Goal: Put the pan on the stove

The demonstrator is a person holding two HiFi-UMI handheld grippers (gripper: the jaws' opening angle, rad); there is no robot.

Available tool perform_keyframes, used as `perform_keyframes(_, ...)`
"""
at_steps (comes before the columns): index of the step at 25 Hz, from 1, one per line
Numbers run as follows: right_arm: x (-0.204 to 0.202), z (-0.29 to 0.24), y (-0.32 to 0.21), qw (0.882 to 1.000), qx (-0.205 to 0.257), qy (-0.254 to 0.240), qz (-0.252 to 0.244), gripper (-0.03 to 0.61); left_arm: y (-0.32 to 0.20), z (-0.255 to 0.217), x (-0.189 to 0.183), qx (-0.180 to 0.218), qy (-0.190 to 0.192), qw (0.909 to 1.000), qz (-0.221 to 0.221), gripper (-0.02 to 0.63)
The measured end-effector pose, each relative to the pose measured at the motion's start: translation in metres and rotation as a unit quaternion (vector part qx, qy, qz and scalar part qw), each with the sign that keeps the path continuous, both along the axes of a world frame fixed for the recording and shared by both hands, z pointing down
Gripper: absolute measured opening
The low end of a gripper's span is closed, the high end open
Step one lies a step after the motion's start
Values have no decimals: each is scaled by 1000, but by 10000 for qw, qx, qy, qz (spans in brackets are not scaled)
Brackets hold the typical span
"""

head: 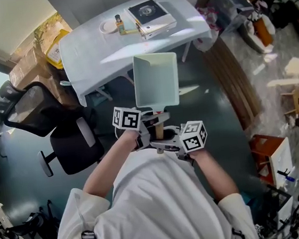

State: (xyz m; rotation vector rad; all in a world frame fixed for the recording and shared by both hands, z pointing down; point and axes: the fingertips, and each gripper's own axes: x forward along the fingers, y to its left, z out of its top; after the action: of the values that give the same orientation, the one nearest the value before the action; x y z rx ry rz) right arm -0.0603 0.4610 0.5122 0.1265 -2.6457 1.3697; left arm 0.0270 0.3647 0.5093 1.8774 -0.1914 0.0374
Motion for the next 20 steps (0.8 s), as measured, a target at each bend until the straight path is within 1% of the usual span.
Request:
perform_keyframes(5, 12, -1, -5, 10000, 9, -17, -36, 176, -6, 0, 10, 49, -32, 10000, -47, 173)
perform_keyframes(9, 17, 2, -16, 10000, 18, -17, -9, 176, -16, 2, 16, -54, 42, 10000, -41, 173)
perform_keyframes(12, 19, 5, -24, 10000, -17, -18, 21, 176, -24, 6, 20, -58, 46, 10000, -7, 173)
perform_keyframes(20, 21, 12, -67, 9999, -75, 33, 132, 176, -64, 14, 24, -151, 87, 9998, 127, 173)
